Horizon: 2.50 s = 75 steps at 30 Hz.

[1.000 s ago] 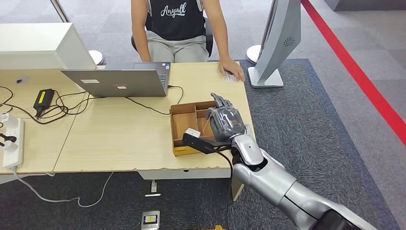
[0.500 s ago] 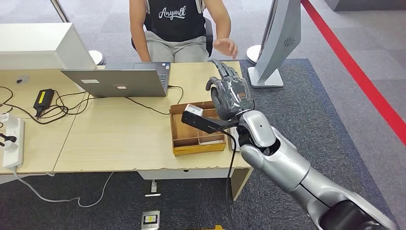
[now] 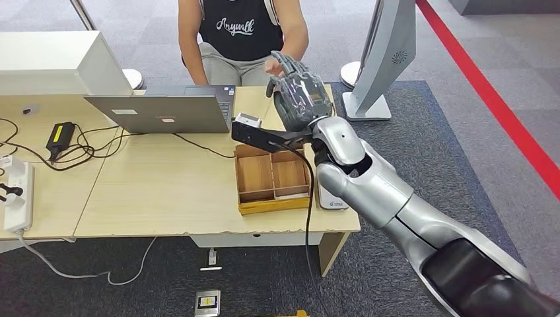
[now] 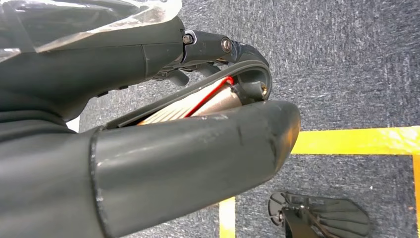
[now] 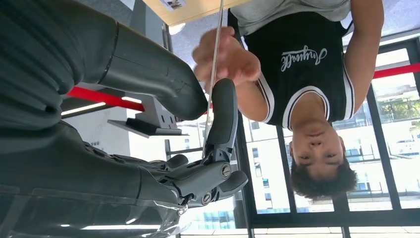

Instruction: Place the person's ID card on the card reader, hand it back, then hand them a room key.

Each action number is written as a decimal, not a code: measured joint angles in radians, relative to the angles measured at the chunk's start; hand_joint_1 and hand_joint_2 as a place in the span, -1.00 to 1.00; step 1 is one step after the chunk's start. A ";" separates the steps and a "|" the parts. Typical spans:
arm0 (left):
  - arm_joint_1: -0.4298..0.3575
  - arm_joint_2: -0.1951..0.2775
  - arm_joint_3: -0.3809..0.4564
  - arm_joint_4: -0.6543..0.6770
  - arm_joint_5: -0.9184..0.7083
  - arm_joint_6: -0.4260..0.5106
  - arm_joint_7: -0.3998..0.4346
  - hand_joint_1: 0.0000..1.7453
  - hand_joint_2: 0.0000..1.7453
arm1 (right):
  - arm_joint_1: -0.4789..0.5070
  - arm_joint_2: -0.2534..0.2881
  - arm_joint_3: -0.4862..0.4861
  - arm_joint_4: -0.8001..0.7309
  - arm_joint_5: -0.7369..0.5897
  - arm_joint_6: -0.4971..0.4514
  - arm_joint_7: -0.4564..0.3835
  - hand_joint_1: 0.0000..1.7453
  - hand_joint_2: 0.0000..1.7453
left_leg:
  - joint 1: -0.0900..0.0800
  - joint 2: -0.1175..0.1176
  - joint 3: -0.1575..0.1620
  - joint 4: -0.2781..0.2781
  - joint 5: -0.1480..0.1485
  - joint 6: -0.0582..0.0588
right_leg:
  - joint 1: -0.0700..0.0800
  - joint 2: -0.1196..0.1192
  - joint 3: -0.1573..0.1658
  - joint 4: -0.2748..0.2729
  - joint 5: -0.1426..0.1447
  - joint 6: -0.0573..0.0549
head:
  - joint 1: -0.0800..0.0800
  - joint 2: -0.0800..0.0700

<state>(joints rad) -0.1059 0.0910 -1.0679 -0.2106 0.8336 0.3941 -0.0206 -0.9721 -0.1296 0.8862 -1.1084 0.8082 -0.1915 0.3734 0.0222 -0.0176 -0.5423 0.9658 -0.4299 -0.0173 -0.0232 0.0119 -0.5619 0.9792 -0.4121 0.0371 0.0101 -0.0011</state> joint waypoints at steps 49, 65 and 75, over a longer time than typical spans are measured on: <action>0.000 0.007 -0.054 0.000 -0.014 0.002 0.039 -1.00 -1.00 | -0.263 0.148 0.181 0.625 0.053 -0.006 0.180 -1.00 -1.00 | 0.000 0.000 0.001 0.000 0.000 0.000 | 0.000 0.000 -0.001 0.000 0.000 -0.001 | 0.000 0.000; 0.002 0.007 -0.059 0.000 0.020 0.004 0.017 -1.00 -1.00 | -0.259 0.015 0.207 0.561 0.143 -0.085 0.174 -1.00 -1.00 | 0.000 0.000 0.002 0.002 0.000 0.000 | 0.000 -0.001 0.000 -0.001 0.001 0.000 | 0.000 0.000; 0.012 0.009 -0.059 0.001 0.057 0.032 0.013 -1.00 -1.00 | -0.050 -0.373 0.116 0.247 0.267 -0.135 0.288 -1.00 -1.00 | -0.001 0.003 0.006 0.003 -0.003 0.003 | -0.001 0.003 0.004 -0.005 0.001 0.002 | 0.002 0.000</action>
<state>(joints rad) -0.0939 0.1003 -1.1269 -0.2099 0.8905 0.4260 -0.0074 -1.0226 -0.5024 1.0025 -0.8615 1.0748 -0.3265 0.6613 0.0210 -0.0149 -0.5362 0.9683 -0.4330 -0.0146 -0.0243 0.0150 -0.5580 0.9747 -0.4112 0.0391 0.0125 -0.0011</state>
